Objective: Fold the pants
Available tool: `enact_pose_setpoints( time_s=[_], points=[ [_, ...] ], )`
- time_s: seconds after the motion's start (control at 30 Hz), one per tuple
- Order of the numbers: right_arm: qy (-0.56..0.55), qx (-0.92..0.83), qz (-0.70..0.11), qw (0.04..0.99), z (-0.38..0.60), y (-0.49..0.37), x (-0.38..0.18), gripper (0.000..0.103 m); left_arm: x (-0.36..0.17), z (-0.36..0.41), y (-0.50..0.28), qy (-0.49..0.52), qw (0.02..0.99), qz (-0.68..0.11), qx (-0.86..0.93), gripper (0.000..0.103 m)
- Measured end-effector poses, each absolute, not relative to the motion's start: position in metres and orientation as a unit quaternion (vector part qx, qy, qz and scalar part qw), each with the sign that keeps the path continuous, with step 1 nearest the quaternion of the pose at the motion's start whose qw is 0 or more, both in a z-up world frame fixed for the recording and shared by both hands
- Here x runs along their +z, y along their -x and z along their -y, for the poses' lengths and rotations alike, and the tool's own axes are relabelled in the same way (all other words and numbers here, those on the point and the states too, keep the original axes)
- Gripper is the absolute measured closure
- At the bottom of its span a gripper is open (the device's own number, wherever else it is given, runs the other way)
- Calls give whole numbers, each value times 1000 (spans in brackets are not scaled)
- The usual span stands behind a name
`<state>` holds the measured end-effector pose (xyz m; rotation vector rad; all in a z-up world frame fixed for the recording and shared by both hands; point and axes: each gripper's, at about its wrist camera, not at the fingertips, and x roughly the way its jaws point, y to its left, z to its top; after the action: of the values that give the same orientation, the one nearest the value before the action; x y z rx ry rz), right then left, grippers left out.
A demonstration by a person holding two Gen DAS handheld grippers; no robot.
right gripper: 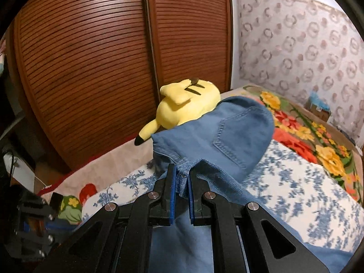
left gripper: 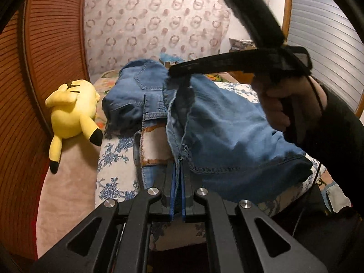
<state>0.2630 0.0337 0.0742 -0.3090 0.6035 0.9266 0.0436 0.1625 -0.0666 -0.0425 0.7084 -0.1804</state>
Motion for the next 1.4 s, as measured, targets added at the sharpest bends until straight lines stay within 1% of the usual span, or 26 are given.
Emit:
enact_pose_setpoints(
  time_s=[0.07, 0.1, 0.13, 0.17, 0.2, 0.23, 0.3, 0.33, 0.4, 0.43, 0.6, 0.97, 1.1, 1.33, 1.37, 1.4],
  points=[
    [131, 440, -292, 839, -39, -272, 76, 93, -68, -165, -44, 23, 933, -348, -85, 99],
    [120, 438, -296, 840, -38, -276, 73, 86, -69, -165, -45, 26, 933, -349, -84, 98],
    [115, 432, -303, 842, -37, -278, 70, 80, -69, -167, -46, 28, 932, -351, -82, 98],
    [111, 431, -311, 840, -34, -282, 67, 69, -69, -167, -47, 29, 932, -353, -77, 97],
    [108, 432, -316, 838, -32, -281, 64, 63, -70, -169, -49, 28, 933, -353, -67, 95],
    [107, 428, -316, 840, -30, -281, 62, 61, -70, -170, -50, 26, 934, -352, -57, 93],
    [107, 415, -308, 849, -20, -279, 65, 58, -71, -173, -53, 26, 936, -349, -43, 77],
    [105, 413, -301, 853, -19, -276, 65, 57, -70, -175, -54, 28, 937, -346, -42, 73],
    [99, 404, -287, 863, -4, -272, 72, 57, -69, -177, -57, 33, 939, -340, -42, 57],
    [98, 400, -281, 867, 0, -268, 71, 57, -68, -177, -58, 34, 940, -336, -42, 56],
    [116, 360, -259, 889, 48, -247, 71, 57, -63, -172, -66, 32, 943, -329, -46, 56],
    [88, 291, -332, 893, 154, -189, 23, 57, -67, -142, -78, 19, 939, -336, -76, 56],
    [78, 284, -346, 891, 171, -168, 17, 57, -66, -128, -81, 14, 937, -337, -88, 56],
    [62, 301, -365, 879, 174, -159, 4, 57, -68, -108, -87, 5, 934, -342, -102, 56],
    [67, 302, -370, 876, 172, -156, 1, 61, -70, -106, -88, 3, 933, -345, -102, 56],
    [72, 299, -377, 873, 172, -161, -5, 70, -71, -106, -89, 2, 932, -347, -102, 56]
  ],
)
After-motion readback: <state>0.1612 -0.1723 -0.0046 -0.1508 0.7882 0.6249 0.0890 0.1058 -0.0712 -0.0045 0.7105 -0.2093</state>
